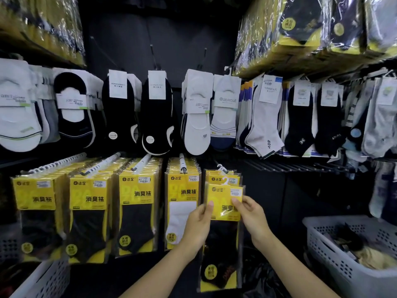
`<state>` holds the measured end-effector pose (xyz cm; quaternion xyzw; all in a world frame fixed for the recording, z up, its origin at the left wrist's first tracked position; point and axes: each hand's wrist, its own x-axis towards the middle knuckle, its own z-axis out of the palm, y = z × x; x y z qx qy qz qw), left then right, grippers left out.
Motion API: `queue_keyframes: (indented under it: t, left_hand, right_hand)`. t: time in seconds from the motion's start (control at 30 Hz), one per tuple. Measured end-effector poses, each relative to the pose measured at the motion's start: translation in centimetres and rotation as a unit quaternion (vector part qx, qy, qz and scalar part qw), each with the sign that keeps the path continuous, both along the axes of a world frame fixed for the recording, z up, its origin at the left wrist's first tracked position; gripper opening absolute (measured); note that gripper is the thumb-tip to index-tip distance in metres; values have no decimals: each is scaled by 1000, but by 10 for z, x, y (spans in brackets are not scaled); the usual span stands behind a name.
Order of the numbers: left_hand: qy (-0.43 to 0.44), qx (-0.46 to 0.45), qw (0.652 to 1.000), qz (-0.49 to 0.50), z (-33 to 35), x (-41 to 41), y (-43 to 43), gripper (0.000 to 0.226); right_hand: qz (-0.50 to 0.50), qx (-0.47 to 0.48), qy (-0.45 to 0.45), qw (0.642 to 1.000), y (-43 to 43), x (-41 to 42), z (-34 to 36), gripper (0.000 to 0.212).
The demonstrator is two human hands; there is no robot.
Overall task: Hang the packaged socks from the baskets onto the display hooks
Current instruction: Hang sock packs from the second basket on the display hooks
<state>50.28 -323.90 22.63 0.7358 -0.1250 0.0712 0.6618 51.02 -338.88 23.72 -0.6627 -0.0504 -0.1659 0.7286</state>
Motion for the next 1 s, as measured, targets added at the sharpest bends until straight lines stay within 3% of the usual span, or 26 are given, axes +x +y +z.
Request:
queue_keyframes:
  t: [0.2, 0.5, 0.83, 1.0]
  left_hand:
    - [12, -4, 999, -30, 9, 3, -15, 49]
    - [35, -39, 999, -3, 2, 18, -6, 49]
    - [50, 12, 999, -14, -18, 23, 18, 48]
    - [81, 55, 995, 3, -70, -5, 56, 42]
  right_hand:
    - [-92, 45, 8, 995, -18, 16, 7, 9]
    - [-80, -37, 12, 996, 0, 46, 19, 5]
    - [-181, 7, 120, 976, -5, 49, -15, 38]
    - [-142, -5, 179, 974, -5, 3, -70, 28]
